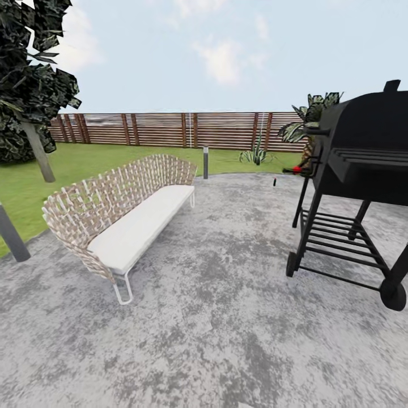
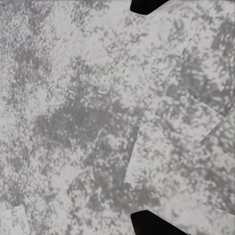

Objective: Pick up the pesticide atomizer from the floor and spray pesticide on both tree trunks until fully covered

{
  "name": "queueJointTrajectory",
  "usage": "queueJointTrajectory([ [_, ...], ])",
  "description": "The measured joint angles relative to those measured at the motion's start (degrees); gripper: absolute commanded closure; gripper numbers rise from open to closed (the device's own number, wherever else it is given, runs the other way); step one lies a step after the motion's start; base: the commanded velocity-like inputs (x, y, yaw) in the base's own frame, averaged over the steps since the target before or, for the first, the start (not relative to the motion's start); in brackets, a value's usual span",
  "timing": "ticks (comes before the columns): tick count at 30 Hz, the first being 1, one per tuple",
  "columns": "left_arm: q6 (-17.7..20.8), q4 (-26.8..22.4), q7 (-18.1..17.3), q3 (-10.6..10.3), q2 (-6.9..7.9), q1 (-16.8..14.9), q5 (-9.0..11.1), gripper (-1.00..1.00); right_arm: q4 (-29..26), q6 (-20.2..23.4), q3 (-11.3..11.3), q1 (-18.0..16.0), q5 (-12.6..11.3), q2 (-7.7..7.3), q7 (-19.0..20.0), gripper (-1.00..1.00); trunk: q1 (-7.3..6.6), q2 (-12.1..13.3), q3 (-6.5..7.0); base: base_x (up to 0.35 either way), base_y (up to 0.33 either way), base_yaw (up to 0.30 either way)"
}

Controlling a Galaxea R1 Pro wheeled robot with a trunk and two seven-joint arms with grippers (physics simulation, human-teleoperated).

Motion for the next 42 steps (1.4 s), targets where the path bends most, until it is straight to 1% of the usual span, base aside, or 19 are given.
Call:
queueJointTrajectory([
  [10,0.00,0.00,0.00,0.00,0.00,0.00,0.00,-1.00,0.00,0.01,0.00,0.00,-0.02,0.00,0.00,-1.00,0.00,0.00,0.00,0.337,0.002,-0.020],
  [34,0.00,0.00,0.05,0.03,0.05,0.00,0.00,-1.00,0.00,0.01,0.03,0.00,0.06,0.00,0.00,-1.00,0.00,0.00,0.00,0.337,0.081,-0.251],
  [42,0.00,0.00,0.05,0.02,0.07,0.00,0.00,-1.00,0.08,0.01,0.09,0.00,0.15,0.00,0.08,-1.00,0.00,0.00,0.00,0.337,0.110,-0.043],
])
